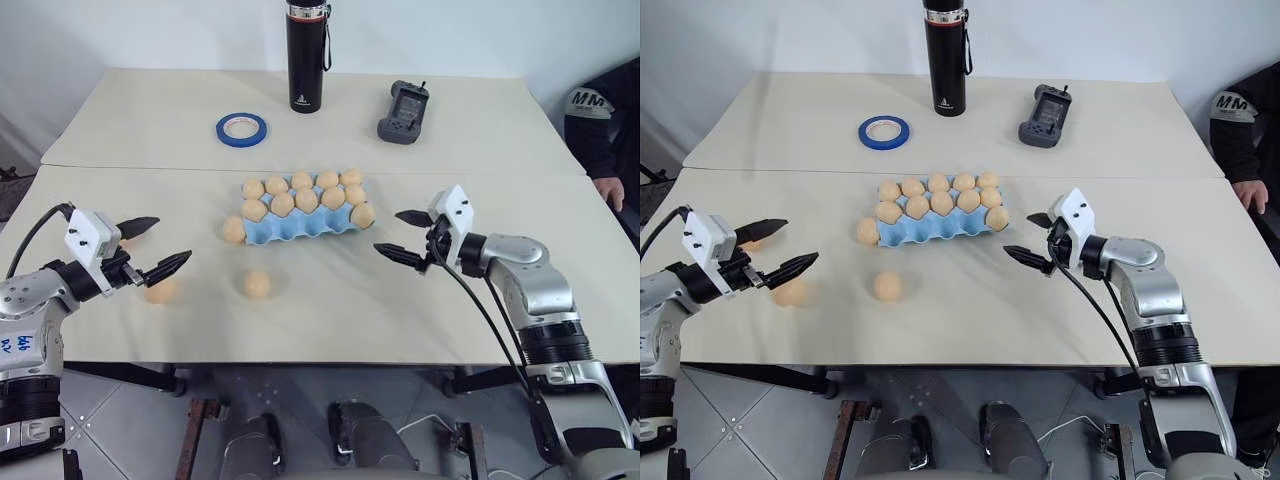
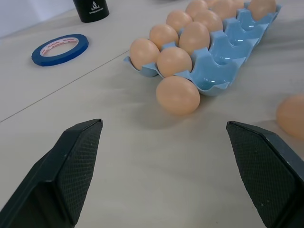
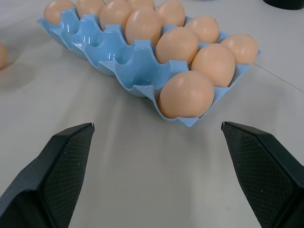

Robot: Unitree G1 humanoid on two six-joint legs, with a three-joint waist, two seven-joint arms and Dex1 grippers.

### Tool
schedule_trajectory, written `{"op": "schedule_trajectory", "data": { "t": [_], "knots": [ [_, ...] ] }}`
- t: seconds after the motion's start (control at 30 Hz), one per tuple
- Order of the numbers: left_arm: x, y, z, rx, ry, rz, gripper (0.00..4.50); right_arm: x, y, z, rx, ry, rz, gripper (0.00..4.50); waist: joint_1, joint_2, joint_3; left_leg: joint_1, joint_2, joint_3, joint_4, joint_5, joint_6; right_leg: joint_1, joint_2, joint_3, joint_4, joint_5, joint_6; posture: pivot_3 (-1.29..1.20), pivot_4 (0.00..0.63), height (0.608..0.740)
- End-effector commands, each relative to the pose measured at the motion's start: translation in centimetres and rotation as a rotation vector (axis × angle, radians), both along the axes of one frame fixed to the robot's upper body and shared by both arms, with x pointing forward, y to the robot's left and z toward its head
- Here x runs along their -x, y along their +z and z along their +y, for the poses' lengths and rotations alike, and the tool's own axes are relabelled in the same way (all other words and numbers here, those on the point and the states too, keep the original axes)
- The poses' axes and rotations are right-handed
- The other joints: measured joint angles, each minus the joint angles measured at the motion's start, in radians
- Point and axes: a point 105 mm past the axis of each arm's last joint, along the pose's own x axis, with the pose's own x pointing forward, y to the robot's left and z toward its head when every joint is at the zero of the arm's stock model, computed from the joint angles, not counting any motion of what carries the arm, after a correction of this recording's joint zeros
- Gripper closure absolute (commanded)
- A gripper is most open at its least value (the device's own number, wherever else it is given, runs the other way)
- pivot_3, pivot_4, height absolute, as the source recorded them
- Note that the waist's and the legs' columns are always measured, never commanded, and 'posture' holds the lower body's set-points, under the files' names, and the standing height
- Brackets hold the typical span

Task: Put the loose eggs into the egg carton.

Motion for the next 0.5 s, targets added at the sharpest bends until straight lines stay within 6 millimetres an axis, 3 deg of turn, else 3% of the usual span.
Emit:
{"op": "schedule_trajectory", "data": {
  "t": [0.03, 0.2, 0.5],
  "knots": [
    [-0.1, 1.1, 0.1, -0.022, -0.012, -0.037, 0.04, 0.0, 1.8, -0.5, -0.019, -0.012, -0.066, 0.00, 0.001, 0.000, 0.000, 0.000, 0.000, 0.000, 0.000, 0.000, 0.000, 0.000, 0.000, 0.000, 0.000, 0.000, 0.000, 0.00, 0.150, 0.740],
    [-0.2, 1.1, 0.5, -0.003, 0.049, -0.024, 0.04, -0.1, 2.0, -0.4, -0.024, -0.010, -0.069, 0.00, 0.002, 0.000, 0.000, 0.000, 0.000, 0.000, 0.000, 0.000, 0.000, 0.000, 0.000, 0.000, 0.000, 0.000, 0.000, 0.00, 0.150, 0.740],
    [2.0, 2.9, 2.0, 0.000, 0.157, -0.064, 0.04, -0.1, 2.1, -0.1, -0.025, 0.027, -0.059, 0.00, 0.003, 0.000, 0.000, 0.000, 0.001, 0.000, 0.000, 0.000, 0.000, -0.001, 0.001, 0.000, 0.000, 0.000, -0.001, 0.00, 0.150, 0.740]
  ]
}}
